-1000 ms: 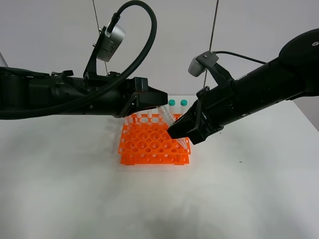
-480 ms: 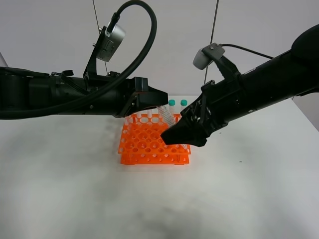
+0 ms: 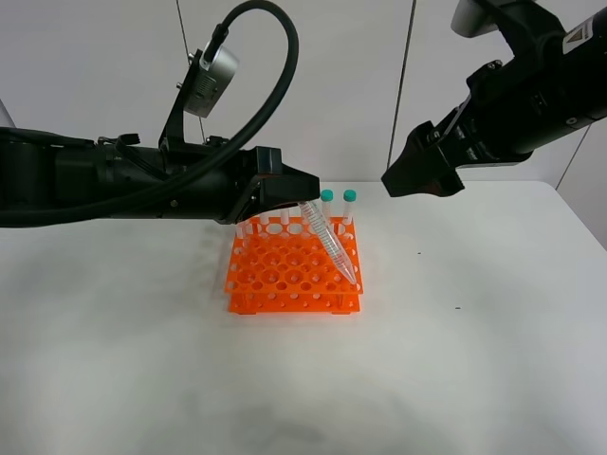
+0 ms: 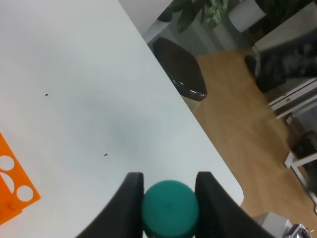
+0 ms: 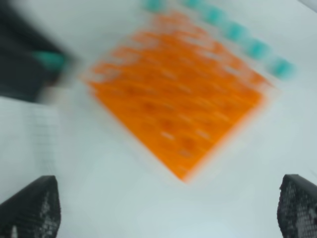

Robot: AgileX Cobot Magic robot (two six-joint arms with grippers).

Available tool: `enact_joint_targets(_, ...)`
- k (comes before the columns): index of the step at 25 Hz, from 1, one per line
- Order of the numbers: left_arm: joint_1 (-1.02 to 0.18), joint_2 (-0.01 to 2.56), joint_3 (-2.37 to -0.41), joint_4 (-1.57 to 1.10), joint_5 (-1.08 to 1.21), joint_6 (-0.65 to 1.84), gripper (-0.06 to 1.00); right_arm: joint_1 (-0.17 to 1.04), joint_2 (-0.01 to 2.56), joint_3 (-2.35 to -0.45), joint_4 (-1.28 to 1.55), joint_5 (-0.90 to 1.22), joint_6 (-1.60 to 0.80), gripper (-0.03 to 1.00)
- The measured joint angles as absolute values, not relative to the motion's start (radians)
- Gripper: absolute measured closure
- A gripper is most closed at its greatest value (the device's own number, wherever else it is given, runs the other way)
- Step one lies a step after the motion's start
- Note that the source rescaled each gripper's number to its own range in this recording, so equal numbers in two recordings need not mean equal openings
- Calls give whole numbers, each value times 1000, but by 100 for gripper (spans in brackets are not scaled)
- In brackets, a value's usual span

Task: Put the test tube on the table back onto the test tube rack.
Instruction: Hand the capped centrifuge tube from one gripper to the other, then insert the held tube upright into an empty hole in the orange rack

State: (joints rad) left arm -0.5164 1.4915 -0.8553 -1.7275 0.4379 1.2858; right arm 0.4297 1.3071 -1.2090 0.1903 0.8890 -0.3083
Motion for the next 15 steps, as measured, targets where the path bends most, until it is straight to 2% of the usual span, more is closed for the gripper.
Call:
enact_joint_targets(3, -516, 1492, -855, -1727, 438, 1286, 93, 430, 1348, -1210, 0, 914, -96, -3)
enact_joint_targets(6, -516, 1492, -855, -1727, 438, 1286, 93, 398, 1398, -1210, -115, 923, 15, -3)
enact_joint_targets(10, -516, 1492, -855, -1727, 438, 1286, 93, 298, 1450, -1210, -131, 947, 31, -3)
enact_joint_targets(15, -516, 1492, -855, -1727, 438, 1286, 93, 145, 1455, -1210, -16, 968, -77, -3)
